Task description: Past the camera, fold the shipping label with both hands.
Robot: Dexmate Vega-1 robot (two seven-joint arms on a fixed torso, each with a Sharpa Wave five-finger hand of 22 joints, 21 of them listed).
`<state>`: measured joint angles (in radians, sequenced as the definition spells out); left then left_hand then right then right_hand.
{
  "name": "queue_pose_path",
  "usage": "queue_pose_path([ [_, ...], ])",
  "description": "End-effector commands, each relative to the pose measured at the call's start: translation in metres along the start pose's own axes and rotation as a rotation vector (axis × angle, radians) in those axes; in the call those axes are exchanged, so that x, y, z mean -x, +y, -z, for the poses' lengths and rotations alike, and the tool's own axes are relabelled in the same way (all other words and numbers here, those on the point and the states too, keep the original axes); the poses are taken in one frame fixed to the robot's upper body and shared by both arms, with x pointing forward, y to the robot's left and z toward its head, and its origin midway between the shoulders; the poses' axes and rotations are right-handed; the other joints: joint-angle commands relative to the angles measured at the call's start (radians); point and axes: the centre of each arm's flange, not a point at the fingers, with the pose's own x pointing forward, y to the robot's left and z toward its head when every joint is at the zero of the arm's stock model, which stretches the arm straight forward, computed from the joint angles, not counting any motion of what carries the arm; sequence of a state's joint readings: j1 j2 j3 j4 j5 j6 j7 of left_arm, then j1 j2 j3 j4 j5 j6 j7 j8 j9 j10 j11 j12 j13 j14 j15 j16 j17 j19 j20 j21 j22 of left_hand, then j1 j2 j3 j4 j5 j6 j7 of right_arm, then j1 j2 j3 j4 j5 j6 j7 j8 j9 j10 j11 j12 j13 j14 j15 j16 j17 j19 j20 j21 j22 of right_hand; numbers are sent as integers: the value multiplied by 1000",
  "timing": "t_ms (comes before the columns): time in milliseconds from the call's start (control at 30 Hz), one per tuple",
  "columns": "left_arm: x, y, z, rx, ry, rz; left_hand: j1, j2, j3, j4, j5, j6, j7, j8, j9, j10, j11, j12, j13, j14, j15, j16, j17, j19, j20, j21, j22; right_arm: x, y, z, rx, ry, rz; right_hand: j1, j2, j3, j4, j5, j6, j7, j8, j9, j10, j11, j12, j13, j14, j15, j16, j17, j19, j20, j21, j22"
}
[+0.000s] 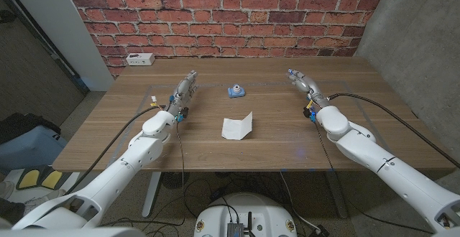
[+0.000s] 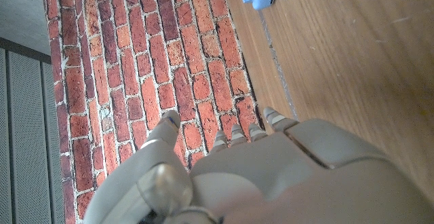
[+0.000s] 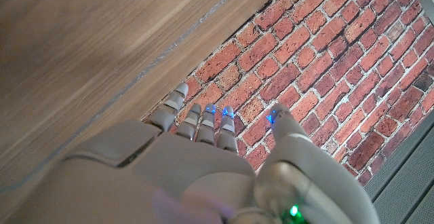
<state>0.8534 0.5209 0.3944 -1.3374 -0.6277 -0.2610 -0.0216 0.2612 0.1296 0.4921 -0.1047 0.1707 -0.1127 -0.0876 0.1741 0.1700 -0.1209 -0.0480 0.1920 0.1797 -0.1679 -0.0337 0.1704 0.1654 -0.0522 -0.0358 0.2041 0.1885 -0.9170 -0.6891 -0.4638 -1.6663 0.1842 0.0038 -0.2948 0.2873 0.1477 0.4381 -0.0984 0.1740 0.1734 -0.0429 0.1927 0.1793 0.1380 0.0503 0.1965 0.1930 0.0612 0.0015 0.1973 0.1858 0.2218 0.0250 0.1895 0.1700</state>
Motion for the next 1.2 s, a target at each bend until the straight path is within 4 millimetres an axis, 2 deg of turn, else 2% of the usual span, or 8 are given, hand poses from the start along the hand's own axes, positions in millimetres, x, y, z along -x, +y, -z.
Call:
queue_pose_path([
  [33,1,-2,1,2,6,7,2,6,0,-1,5,-4,-6,6,2,-5,2,4,2,-16,-9,6,4,-6,4,5,4,8,8,-18,100,-28,-13,9,5,-3,-4,2,10,-2,5,4,12,-3,9,2,9,-5,7,3,9,-4,7,3],
  [500,0,-4,1,2,11,16,2,6,-1,-2,5,-3,-8,6,2,-8,0,4,2,-18,-8,6,4,-8,5,6,4,17,14,-40,223,-50,-36,14,7,-3,-6,2,18,-6,6,4,20,-4,10,1,14,-7,7,2,11,-4,8,3],
  [1200,4,-11,-1,-8,24,39,1,9,-1,-2,6,-6,-1,5,2,-10,5,5,2,-19,-1,6,4,-12,18,7,4,37,24,-55,363,-58,-63,30,13,2,-14,3,41,-11,10,6,41,-2,14,1,33,-17,10,-1,25,-11,11,3],
])
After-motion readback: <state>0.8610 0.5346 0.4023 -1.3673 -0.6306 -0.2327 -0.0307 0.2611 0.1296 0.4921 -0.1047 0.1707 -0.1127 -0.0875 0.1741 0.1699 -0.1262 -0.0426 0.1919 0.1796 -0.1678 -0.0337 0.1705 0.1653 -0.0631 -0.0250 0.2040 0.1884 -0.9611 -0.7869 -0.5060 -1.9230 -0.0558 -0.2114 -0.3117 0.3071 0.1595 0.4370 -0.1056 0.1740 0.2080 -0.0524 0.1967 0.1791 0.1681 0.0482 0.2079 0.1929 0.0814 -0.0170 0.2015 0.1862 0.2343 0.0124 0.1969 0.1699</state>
